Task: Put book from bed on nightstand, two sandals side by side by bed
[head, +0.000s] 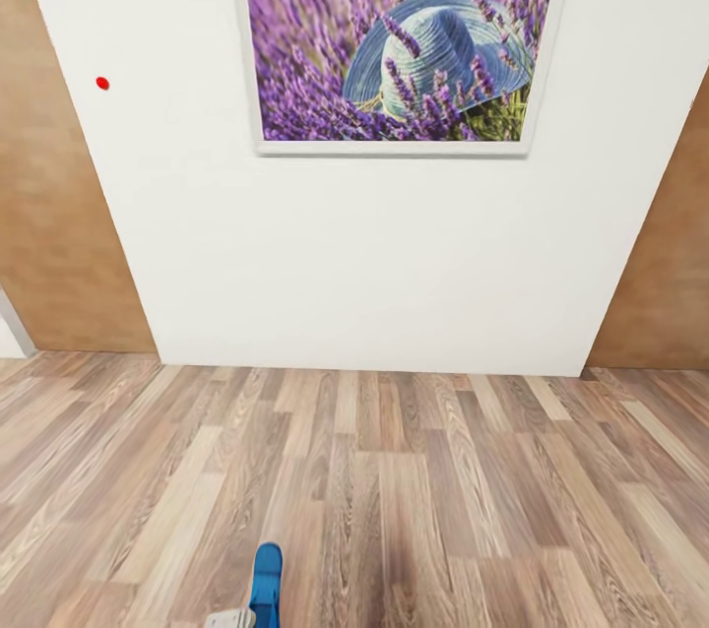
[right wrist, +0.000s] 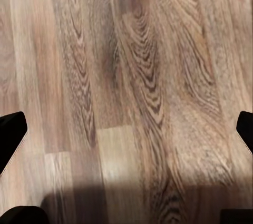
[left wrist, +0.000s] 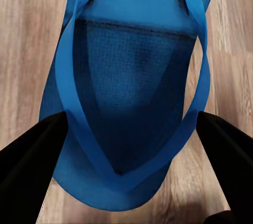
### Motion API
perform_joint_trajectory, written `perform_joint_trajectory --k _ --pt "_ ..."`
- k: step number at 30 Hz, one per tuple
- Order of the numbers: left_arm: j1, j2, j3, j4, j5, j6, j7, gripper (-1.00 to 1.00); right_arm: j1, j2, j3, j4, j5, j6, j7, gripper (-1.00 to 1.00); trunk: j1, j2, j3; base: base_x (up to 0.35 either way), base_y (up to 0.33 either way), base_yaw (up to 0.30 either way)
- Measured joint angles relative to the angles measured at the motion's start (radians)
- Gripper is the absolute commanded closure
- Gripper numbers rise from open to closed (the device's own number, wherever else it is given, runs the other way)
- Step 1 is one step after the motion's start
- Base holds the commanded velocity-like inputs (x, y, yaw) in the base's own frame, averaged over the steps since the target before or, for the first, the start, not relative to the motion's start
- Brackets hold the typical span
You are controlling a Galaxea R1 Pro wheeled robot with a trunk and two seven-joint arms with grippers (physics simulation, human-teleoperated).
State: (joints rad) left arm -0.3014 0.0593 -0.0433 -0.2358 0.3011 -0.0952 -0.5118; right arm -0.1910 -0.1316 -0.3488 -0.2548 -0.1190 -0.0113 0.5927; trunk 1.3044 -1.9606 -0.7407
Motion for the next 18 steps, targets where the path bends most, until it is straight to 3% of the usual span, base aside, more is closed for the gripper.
perform_joint_trajectory --k 8,18 --pt "0.000 0.000 0.000 0.000 0.000 0.000 0.000 1.00 0.000 0.000 0.000 0.000 0.000 0.000 0.000 -1.00 0.000 0.000 0.000 0.330 0.000 -0.208" --pt "0.000 0.000 0.000 0.000 0.000 0.000 0.000 1.00 0.000 0.000 0.000 0.000 0.000 0.000 0.000 -1.00 0.000 0.000 0.000 0.330 0.000 -0.091"
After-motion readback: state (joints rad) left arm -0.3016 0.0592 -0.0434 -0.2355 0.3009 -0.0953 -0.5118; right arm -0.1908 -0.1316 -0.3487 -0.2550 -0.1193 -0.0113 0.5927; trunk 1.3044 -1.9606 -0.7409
